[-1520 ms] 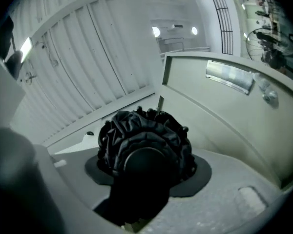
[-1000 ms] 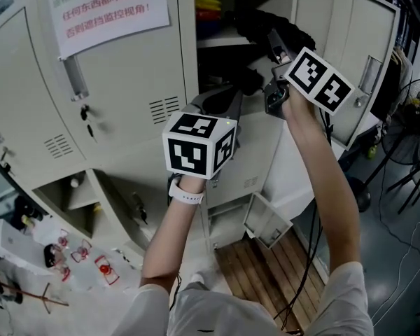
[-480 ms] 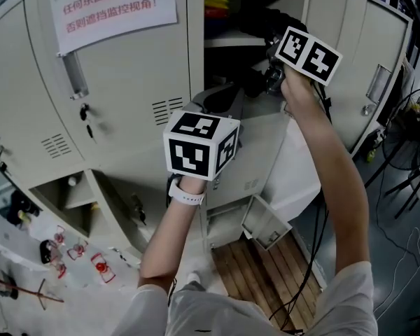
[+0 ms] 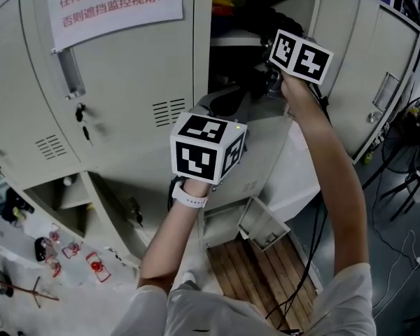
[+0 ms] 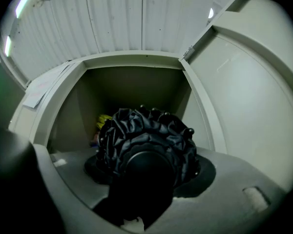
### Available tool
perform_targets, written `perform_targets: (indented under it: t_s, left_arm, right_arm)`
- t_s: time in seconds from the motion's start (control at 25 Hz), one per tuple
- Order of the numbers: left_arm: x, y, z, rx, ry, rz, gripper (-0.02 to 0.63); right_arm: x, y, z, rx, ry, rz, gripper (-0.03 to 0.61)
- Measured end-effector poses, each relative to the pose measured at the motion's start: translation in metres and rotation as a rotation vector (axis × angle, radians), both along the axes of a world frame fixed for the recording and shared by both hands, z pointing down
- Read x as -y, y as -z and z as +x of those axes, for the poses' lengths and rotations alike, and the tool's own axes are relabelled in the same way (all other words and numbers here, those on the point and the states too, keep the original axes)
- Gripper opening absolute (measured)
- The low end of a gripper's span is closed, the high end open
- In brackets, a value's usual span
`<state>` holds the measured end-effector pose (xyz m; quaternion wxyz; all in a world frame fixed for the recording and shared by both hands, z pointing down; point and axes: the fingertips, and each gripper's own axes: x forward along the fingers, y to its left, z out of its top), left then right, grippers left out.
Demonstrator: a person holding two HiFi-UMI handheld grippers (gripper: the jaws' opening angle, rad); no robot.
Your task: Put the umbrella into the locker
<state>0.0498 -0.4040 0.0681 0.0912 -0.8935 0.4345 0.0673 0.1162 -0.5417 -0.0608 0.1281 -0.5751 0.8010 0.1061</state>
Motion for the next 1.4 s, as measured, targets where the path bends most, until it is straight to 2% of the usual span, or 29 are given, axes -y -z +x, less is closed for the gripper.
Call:
perform_targets:
  t_s: [0.2, 0.4, 0.8, 1.2, 1.28, 1.4]
  left_arm:
    - [-0.002, -0.003, 0.011, 0.003, -0.021, -0.004, 0.018]
    - [-0.006, -0.004, 0.016, 0.008, -0.026, -0.004, 0.018]
    - [-0.012, -0.008, 0.017, 0.013, -0.028, -0.009, 0.018]
    - [-0.023, -0.012, 0.032, 0.023, -0.057, -0.013, 0.018]
    - [-0.026, -0.012, 0.035, 0.025, -0.063, -0.012, 0.018]
    - [-0.028, -0.012, 0.039, 0.028, -0.068, -0.010, 0.018]
  right_arm:
    - [0.000, -0.006, 0.000, -0.002, 0.035, 0.018, 0.329]
    - [-0.003, -0.011, 0.003, 0.035, 0.046, 0.033, 0.357]
    - [-0.019, -0.018, 0.014, 0.095, 0.030, 0.058, 0.376]
    - [-0.056, -0.015, 0.030, 0.110, -0.004, 0.113, 0.374]
    - [-0.061, -0.013, 0.030, 0.094, -0.008, 0.123, 0.352]
    - [-0.062, -0.011, 0.030, 0.063, -0.023, 0.125, 0.282]
